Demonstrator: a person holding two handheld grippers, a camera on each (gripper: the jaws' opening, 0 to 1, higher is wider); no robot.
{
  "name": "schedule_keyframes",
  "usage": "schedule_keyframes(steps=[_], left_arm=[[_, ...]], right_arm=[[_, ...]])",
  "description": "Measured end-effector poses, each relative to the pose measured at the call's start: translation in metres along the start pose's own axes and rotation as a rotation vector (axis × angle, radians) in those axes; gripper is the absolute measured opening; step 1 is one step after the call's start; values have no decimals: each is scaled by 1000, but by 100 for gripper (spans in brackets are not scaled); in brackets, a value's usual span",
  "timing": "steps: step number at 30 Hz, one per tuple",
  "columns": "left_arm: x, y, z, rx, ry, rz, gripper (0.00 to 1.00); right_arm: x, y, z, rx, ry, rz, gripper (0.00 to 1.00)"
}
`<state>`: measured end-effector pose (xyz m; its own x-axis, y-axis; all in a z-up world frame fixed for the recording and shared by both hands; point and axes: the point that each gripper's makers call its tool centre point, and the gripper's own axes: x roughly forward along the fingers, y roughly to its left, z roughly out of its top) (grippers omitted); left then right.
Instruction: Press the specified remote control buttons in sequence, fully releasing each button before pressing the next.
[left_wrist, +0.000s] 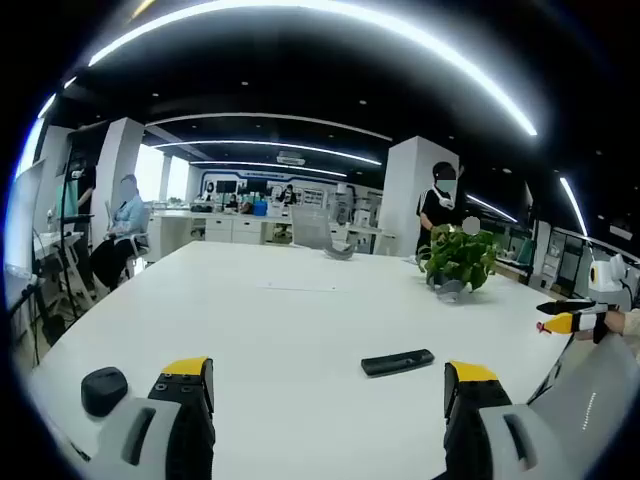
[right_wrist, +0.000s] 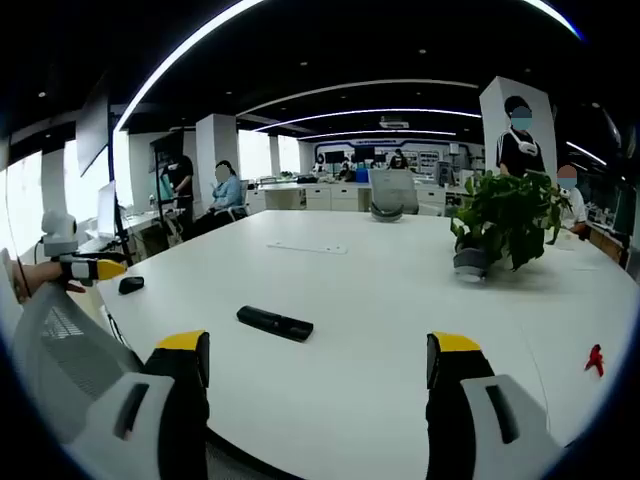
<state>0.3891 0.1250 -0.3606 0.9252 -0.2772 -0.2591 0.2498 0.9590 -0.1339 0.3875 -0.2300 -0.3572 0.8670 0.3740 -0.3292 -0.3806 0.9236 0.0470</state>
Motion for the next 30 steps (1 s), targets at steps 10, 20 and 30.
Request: schedule_keyframes(steps=[10, 20, 30], left_arm=[[-2, 3, -3, -20, 23, 6, 83], [0, -3, -1, 30, 21, -22, 93], [-3, 2, 8, 55, -37, 9, 100]], right_arm=[[-2, -6, 5, -8, -24, -30, 92], [-1, 0, 8, 0, -41, 3, 93], [7, 20, -10, 2, 54, 100, 100]])
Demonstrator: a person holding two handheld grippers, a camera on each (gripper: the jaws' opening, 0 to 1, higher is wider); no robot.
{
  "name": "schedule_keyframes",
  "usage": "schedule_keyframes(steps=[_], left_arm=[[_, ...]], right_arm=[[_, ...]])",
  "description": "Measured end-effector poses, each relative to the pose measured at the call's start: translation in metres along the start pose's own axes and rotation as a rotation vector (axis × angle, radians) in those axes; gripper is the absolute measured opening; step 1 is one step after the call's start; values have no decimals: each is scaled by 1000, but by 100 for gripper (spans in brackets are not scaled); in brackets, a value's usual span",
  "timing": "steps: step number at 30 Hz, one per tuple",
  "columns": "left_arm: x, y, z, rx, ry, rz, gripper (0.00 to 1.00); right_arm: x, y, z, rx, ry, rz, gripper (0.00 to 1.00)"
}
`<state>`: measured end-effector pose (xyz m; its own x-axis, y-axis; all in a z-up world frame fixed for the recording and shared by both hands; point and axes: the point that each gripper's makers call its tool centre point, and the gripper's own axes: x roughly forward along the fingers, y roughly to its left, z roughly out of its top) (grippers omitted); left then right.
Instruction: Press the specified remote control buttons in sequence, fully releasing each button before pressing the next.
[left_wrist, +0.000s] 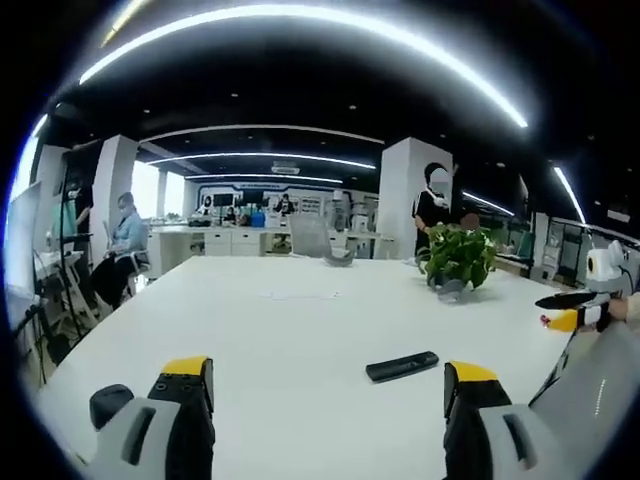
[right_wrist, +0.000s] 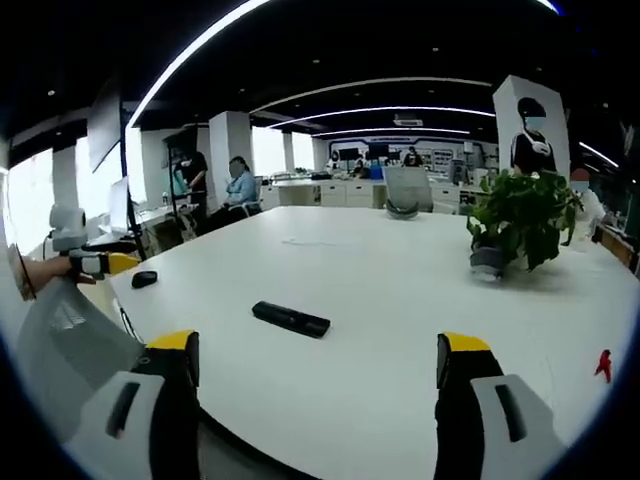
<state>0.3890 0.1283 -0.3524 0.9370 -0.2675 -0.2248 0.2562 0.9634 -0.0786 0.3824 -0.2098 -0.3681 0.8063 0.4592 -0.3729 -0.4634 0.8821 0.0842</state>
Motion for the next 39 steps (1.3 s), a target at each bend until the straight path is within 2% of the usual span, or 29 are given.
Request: schedule_keyframes(steps=[2, 7, 11, 15, 19, 25, 30, 34, 35, 37, 38, 39], left_arm=[[0, 5, -4, 24, 23, 32, 100], [0, 0, 1, 24, 2, 23, 100], [1, -2, 0, 4, 7, 4, 100], [0, -2, -1, -22, 4, -3, 100], [2, -6, -2, 22, 17, -17, 100], [3, -9, -5, 19, 33, -39, 100], [5, -19, -8, 50, 59, -81, 100], [5, -30, -12, 97, 108, -138, 100], [6, -36, -15, 143, 144, -186, 100], [8, -39, -17, 233, 204, -239, 100], [9, -39, -16, 257, 215, -260, 99], [11, -42, -15, 272, 238, -308, 95]], right_arm=[[1, 2, -9, 10, 48, 12, 100], [-2, -2, -5, 17, 21, -3, 100], [-2, -4, -4, 35, 13, -11, 100], [-3, -2, -2, 6, 12, -15, 100], [-6, -6, 3, -13, -13, -36, 99], [-7, -8, 4, -31, -9, -53, 95], [-8, -11, 3, -65, 5, -68, 87], [-9, -13, 3, -71, 7, -77, 79], [-9, -14, 3, -74, 7, -80, 76], [-8, -14, 0, -73, 22, -75, 74], [-8, -13, -2, -72, 35, -69, 72], [-7, -13, -6, -83, 58, -66, 69]])
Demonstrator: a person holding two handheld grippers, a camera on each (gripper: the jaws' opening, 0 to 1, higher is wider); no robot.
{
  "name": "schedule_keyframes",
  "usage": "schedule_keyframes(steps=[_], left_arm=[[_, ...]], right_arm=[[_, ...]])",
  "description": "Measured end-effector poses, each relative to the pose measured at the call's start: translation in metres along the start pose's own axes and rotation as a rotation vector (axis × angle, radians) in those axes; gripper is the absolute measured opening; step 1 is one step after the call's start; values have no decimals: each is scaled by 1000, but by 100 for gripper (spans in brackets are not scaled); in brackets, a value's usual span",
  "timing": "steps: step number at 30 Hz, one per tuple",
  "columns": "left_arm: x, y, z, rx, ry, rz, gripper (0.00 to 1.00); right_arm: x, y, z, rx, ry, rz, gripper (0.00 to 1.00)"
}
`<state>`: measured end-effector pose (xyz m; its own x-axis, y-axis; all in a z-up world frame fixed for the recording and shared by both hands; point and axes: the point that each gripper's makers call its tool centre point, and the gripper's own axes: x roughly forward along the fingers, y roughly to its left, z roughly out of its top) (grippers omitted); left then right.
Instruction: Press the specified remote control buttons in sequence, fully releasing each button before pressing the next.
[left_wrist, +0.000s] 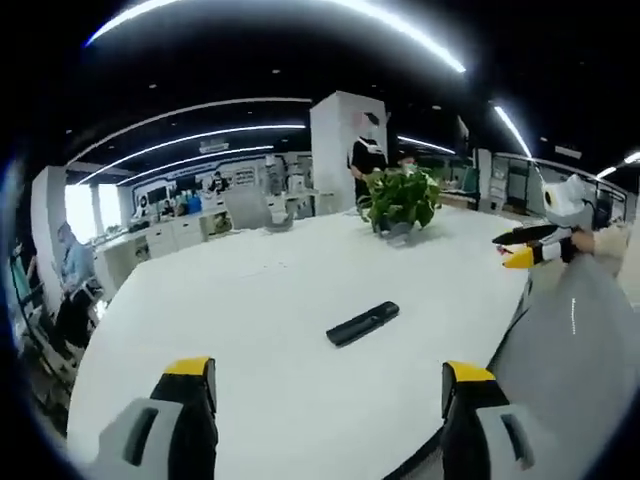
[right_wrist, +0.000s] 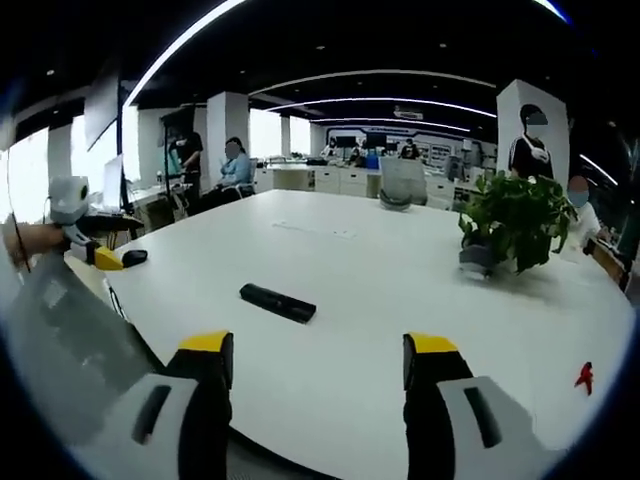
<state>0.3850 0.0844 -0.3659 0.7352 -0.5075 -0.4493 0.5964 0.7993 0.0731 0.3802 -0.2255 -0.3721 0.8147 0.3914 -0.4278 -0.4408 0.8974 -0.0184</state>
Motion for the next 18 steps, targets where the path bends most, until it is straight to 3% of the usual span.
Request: schedule_keyframes(steps=[2, 4, 8, 9, 15, 18], left_arm=[[6, 3, 3, -17, 31, -50, 84], [15, 9, -1, 0, 73, -90, 82], [36, 13, 1, 202, 155, -154, 84], [43, 10, 1, 254, 175, -199, 84], [74, 5, -13, 381, 321, -333, 83], [89, 2, -16, 436, 351, -376, 83]], right_arm=[[0, 1, -2, -27, 12, 5, 61], [0, 3, -2, -26, 17, 16, 59], [1, 4, -5, -8, 30, 30, 59], [1, 5, -7, -2, 38, 37, 58], [2, 8, -10, -4, 53, 55, 54], [2, 8, -13, 21, 59, 60, 50]])
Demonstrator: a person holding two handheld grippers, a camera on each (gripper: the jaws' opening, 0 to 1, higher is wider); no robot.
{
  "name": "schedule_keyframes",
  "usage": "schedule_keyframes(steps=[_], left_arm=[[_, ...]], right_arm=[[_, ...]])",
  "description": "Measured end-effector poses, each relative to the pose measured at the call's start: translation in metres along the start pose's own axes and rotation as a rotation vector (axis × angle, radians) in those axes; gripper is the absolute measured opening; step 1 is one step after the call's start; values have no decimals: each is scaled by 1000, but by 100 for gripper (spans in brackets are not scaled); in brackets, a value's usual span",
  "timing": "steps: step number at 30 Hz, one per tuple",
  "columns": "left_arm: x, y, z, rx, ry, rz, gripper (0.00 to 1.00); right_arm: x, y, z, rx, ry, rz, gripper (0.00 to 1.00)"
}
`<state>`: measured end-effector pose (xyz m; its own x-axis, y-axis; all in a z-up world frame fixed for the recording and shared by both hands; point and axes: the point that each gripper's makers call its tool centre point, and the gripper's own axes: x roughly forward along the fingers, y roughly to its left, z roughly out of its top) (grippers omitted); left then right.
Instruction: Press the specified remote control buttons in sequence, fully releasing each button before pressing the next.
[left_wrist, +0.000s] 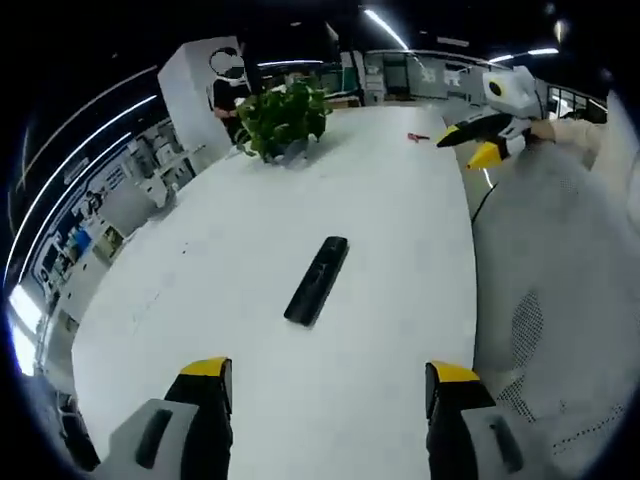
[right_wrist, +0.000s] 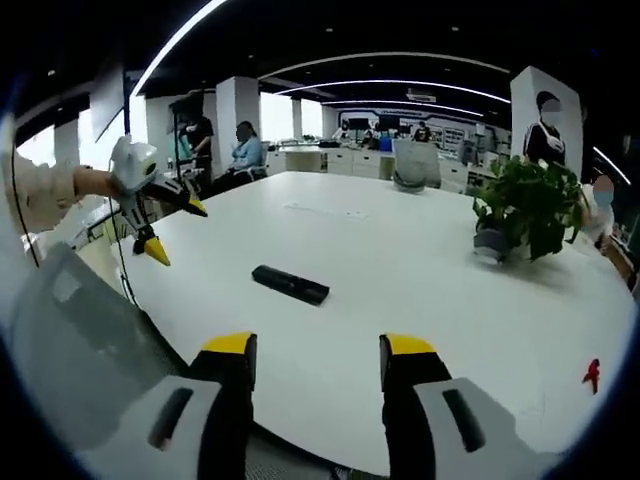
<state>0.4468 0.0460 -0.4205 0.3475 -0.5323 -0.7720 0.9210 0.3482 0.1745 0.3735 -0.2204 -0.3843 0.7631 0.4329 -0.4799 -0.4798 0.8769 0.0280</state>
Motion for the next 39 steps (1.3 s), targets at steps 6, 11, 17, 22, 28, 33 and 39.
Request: schedule_keyframes(steps=[6, 11, 17, 22, 28, 33, 39], left_arm=[[39, 6, 13, 31, 32, -102, 78], [71, 20, 22, 96, 81, -148, 73], [95, 27, 25, 91, 107, -190, 69], [111, 27, 21, 111, 154, -230, 66], [125, 28, 11, 151, 249, -249, 54], [132, 32, 13, 141, 257, -260, 45], [136, 28, 11, 185, 271, -274, 34]], right_arm=[[0, -2, -6, 24, 34, -7, 44], [-2, -3, -8, 59, 38, -7, 37], [-1, -2, -14, 84, 66, -4, 33], [-1, -3, -18, 98, 84, -7, 33], [0, -2, -17, 110, 77, 4, 32], [0, -2, -19, 110, 89, 6, 33], [2, 0, -13, 120, 56, 15, 35]])
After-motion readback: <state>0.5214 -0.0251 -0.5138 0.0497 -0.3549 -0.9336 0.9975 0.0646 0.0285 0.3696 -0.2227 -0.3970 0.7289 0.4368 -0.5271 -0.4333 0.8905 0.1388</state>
